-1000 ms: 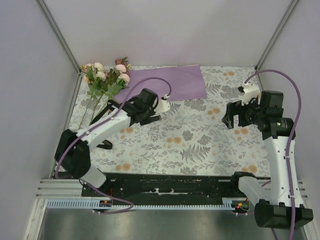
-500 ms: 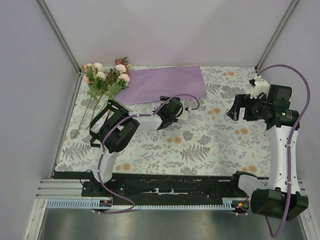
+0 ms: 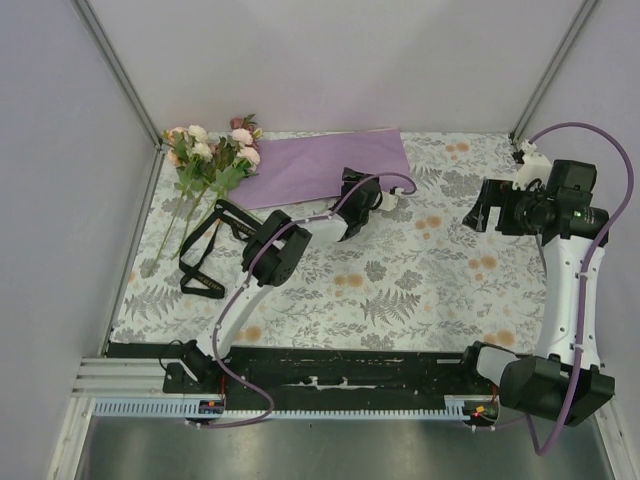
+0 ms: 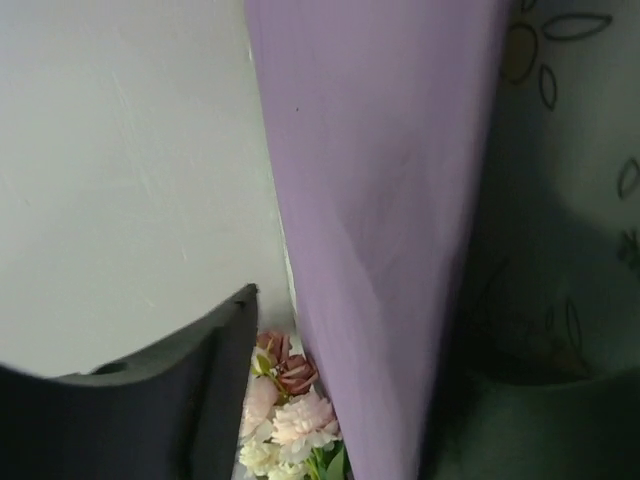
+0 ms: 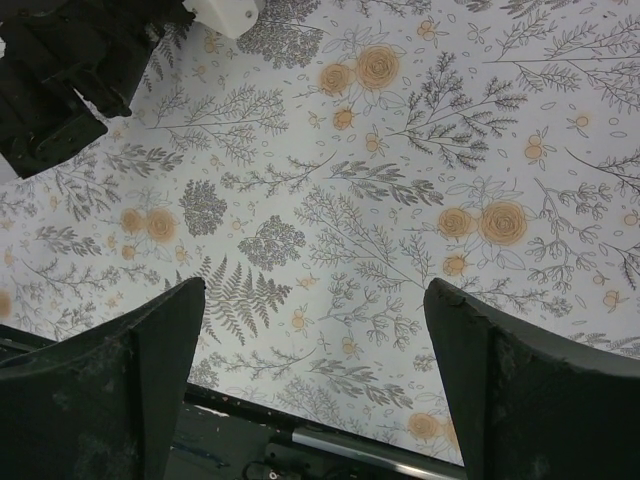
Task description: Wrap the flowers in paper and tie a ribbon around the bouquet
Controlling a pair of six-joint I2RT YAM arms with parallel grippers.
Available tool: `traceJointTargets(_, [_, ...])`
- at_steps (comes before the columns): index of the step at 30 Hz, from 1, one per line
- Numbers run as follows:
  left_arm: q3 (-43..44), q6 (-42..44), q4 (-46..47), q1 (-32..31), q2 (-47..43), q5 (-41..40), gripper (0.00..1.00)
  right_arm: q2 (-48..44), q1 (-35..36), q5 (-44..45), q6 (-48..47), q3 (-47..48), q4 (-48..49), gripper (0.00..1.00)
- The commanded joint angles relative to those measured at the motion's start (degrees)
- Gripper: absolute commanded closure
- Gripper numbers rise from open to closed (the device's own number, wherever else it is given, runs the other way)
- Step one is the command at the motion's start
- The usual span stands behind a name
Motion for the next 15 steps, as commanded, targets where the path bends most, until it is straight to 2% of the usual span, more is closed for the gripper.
traceJointTargets(1, [7.2, 2.6, -0.5, 0.4, 4.5, 3.0, 0.44, -0.4, -1.4, -1.9, -0.6, 3.1, -1.4, 0.02])
traceJointTargets(2, [8.2, 2.7, -0.7, 0.2, 4.8, 3.2, 0.56, -0.3, -1.7, -1.9, -0.8, 3.0, -1.4, 0.02])
traceJointTargets(4, [8.6, 2.5, -0.1, -0.3, 3.8, 3.5, 0.98, -0.3, -2.3, -2.1, -1.3, 2.8, -1.5, 0.02])
traceJointTargets(6, [3.5, 1.7, 2.5, -1.8, -0.3, 5.2, 0.98, 0.0, -3.2, -2.7, -2.3, 2.9, -1.6, 0.02])
traceJointTargets(8, [-7.5, 1.3, 6.6, -4.5, -7.9, 9.1, 0.98, 0.5, -4.3, -3.9, -3.4, 3.3, -1.8, 0.02])
traceJointTargets(12, [-38.3, 6.7, 23.5, -12.8, -24.8, 20.9, 0.98, 2.7, -7.4, -6.7, -8.4, 5.7, -3.7, 0.02])
traceJointTargets(15, [-54.4, 10.2, 34.6, -19.6, -32.8, 29.3, 0.98, 5.8, -9.1, -9.9, -14.0, 7.6, -7.0, 0.02])
